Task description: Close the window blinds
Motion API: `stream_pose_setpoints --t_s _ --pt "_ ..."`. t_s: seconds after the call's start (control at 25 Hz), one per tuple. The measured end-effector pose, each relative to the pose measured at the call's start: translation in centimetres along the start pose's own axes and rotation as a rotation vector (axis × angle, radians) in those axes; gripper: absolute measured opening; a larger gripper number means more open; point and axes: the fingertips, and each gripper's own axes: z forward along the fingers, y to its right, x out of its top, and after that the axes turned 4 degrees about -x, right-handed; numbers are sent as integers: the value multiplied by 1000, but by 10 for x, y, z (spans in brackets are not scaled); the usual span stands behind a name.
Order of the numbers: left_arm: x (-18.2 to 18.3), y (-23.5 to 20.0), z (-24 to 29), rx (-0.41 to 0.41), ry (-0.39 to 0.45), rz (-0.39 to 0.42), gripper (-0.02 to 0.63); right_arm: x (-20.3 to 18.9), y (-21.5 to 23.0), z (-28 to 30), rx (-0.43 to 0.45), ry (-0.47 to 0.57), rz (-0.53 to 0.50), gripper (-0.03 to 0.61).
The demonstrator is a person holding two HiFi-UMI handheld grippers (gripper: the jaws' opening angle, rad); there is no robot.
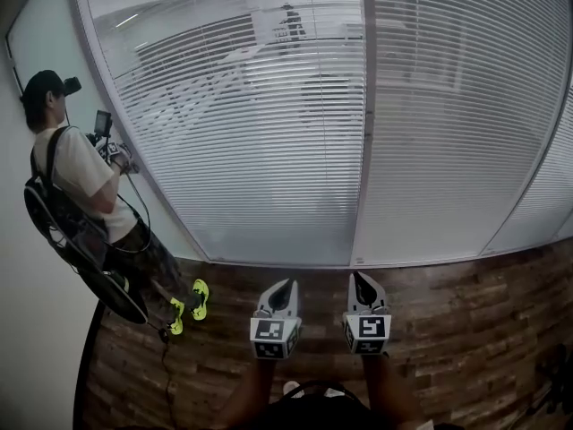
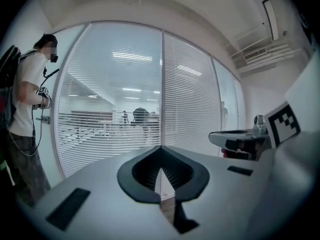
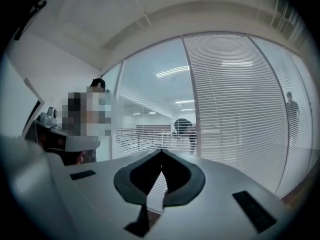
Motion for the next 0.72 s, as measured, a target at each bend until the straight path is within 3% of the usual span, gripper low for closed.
stream_pose_setpoints --t_s 0.32,0.52,0.72 --pt "0 7 5 31 7 46 -6 -6 12 -6 18 -10 11 2" --pt "1 13 10 28 26 12 -6 -9 21 -4 33 -11 11 2" --pt "-3 6 18 35 22 -91 -6 -3 29 9 25 -6 -32 2"
